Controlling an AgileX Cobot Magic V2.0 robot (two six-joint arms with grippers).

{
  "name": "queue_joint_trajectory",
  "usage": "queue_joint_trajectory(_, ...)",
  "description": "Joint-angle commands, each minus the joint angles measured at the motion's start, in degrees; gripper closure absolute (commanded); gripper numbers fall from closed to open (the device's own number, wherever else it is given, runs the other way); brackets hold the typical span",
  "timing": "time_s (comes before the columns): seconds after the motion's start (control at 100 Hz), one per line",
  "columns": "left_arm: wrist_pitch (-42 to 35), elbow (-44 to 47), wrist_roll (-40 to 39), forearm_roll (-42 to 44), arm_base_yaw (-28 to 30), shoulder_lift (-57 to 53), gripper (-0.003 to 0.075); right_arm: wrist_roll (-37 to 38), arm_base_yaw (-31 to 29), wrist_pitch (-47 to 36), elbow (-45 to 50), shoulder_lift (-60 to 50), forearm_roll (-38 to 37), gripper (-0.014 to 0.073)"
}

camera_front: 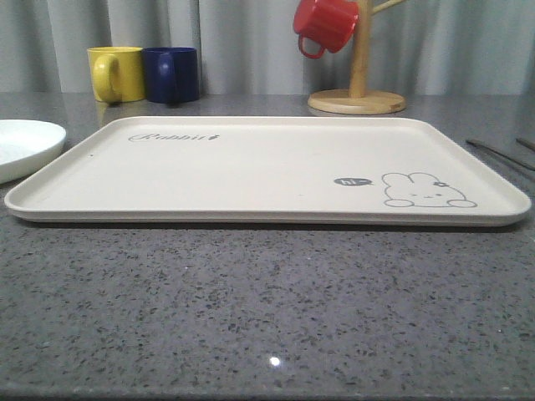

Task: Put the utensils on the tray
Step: 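Move the left gripper down over the white plate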

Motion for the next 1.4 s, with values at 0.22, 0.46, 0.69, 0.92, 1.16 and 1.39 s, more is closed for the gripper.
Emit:
queue_joint_trajectory(0.22, 13.0, -23.6, -0.3, 5.3, 0.2, 17.3, 0.0738, -0.5, -0.3, -4.5, -1.0, -1.3, 0.0, 0.0662)
queue_joint_trajectory(0.46, 28.9, -37.3, -0.1, 5.4, 0.2, 31.5, 0.0738, -0.5, -0.3, -4.5, -1.0, -1.3, 0.0, 0.0662)
queue_joint_trajectory(0.69, 33.6, -40.0, -0.1, 4.7, 0.2, 39.0, 0.0738, -0.5, -0.3, -4.5, -1.0, -1.3, 0.0, 0.0662)
queue_joint_trajectory(0.92, 34.2, -40.0, -0.1, 4.7, 0.2, 40.6, 0.0737, -0.5, -0.3, -4.5, -1.0, -1.3, 0.0, 0.0662)
queue_joint_trajectory(1.16, 36.2, -40.0, -0.1, 4.7, 0.2, 40.6, 0.0503, -0.5, -0.3, -4.5, -1.0, -1.3, 0.0, 0.0662)
queue_joint_trajectory(1.39, 35.2, -40.0, -0.1, 4.6, 0.2, 40.6, 0.027, -0.5, -0.3, -4.5, -1.0, -1.3, 0.0, 0.0662)
